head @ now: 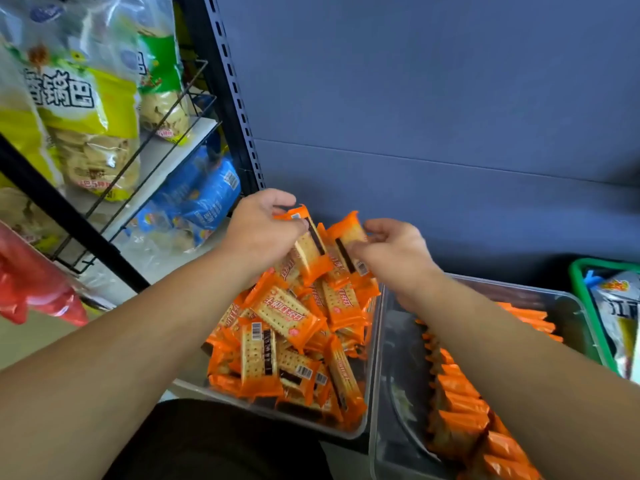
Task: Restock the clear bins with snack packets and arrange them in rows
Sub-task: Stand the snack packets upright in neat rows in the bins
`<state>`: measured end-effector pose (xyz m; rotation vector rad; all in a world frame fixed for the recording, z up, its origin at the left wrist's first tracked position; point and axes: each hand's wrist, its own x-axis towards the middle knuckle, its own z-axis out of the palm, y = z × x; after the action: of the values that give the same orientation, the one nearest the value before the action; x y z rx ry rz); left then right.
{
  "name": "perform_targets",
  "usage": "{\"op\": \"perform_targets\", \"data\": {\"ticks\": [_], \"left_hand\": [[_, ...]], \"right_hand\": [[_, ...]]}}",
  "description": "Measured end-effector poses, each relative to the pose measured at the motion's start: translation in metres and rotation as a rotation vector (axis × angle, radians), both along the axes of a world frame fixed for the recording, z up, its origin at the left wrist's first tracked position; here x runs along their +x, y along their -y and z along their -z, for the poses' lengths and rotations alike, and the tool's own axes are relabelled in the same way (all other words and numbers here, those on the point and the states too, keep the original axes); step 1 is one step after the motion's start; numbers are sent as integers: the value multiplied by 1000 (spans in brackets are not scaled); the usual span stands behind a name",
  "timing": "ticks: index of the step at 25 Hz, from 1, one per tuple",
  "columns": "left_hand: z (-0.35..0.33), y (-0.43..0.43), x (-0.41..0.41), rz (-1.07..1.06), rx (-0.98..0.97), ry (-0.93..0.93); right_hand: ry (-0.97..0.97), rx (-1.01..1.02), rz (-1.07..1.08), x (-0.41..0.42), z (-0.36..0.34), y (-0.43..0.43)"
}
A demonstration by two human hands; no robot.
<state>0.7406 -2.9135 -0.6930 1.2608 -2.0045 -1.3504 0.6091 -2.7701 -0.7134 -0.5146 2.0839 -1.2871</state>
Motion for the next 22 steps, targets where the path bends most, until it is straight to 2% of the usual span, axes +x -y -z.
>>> {"op": "perform_targets", "data": {"ticks": [3,7,9,12,14,18,20,22], "left_hand": [[-17,-16,5,70,282,-153],[-50,-61,-1,247,485,-134],[-62,-90,-3,292,452,-56],[-62,-133,-3,286,156,7],[-60,-163,-7,323,26,-30],[-50,-196,-21,340,200,-86],[-44,-196,-27,310,286,-113],[-42,-193,-31,246,275,-152]], "right_hand": [[158,-84,43,-10,-21,-39],[263,-149,-22,-15,-41,-105],[245,-160,-26,-17,-48,-136],[184,-134,24,-23,-53,-168],[177,-147,58,-26,-52,-181],[291,-181,94,-28,-33,-195],[249,-183,80,-31,-26,-204],[226,-211,84,-36,-25,-214]]}}
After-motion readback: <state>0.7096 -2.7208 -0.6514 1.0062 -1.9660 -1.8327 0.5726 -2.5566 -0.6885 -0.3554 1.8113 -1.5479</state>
